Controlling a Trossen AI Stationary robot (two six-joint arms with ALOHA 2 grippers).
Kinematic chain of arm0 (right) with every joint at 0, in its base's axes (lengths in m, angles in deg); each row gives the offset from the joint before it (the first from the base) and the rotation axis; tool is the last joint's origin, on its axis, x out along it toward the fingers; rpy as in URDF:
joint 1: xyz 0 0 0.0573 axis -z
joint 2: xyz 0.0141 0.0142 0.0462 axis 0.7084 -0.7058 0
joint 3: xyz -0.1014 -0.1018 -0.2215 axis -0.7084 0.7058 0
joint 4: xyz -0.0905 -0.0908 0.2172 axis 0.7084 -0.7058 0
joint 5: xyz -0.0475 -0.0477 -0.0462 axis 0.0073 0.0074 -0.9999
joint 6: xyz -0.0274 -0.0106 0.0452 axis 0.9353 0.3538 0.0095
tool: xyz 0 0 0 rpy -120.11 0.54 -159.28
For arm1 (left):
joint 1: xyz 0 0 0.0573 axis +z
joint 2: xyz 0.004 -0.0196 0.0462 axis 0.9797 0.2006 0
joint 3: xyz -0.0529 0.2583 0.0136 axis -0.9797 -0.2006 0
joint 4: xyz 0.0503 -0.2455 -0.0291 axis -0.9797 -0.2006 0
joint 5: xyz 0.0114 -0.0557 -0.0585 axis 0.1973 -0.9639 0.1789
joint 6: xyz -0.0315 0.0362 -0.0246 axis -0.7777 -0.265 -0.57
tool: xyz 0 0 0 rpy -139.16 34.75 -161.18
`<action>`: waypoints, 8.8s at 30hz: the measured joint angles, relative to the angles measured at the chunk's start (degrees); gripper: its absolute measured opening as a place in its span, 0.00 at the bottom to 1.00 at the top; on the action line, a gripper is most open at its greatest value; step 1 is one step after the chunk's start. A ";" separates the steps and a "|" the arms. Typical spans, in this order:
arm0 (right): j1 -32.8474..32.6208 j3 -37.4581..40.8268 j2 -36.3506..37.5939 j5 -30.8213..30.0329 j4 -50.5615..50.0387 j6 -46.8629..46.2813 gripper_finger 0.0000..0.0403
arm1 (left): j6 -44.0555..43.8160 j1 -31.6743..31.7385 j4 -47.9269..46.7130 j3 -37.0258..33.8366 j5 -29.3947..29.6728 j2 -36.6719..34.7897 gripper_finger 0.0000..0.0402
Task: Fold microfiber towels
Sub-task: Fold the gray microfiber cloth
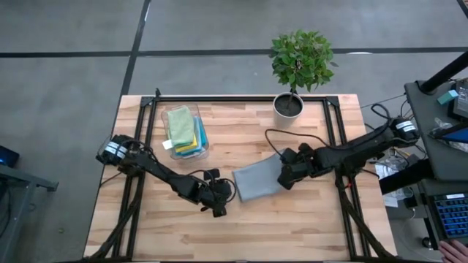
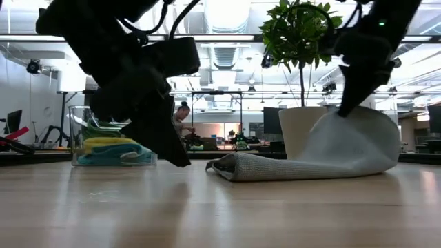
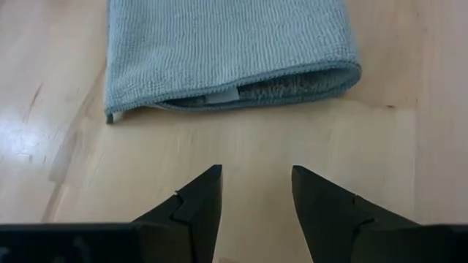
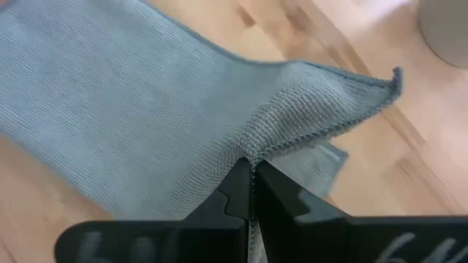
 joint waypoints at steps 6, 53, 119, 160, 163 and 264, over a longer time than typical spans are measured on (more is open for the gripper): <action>-0.01 -4.28 -7.25 1.25 0.62 2.60 0.02 | -0.72 0.02 0.01 -0.02 0.04 0.41 0.37; 3.85 13.94 6.19 8.31 11.72 -5.41 0.70 | 2.35 3.60 3.48 1.40 -2.91 6.39 0.37; 16.52 4.45 7.35 13.51 7.32 7.36 0.02 | 2.15 1.99 9.12 -0.46 3.28 3.95 0.37; 6.54 -11.00 -25.09 15.47 29.75 8.89 0.18 | 3.94 3.32 19.95 -0.22 4.42 9.26 0.37; 6.40 -11.03 -24.86 15.47 29.93 8.87 0.26 | 3.94 3.32 19.93 -0.20 4.42 9.26 0.37; -2.31 -4.07 -24.09 4.46 49.10 28.23 0.09 | 6.54 4.33 -1.77 -0.15 2.93 -1.65 0.37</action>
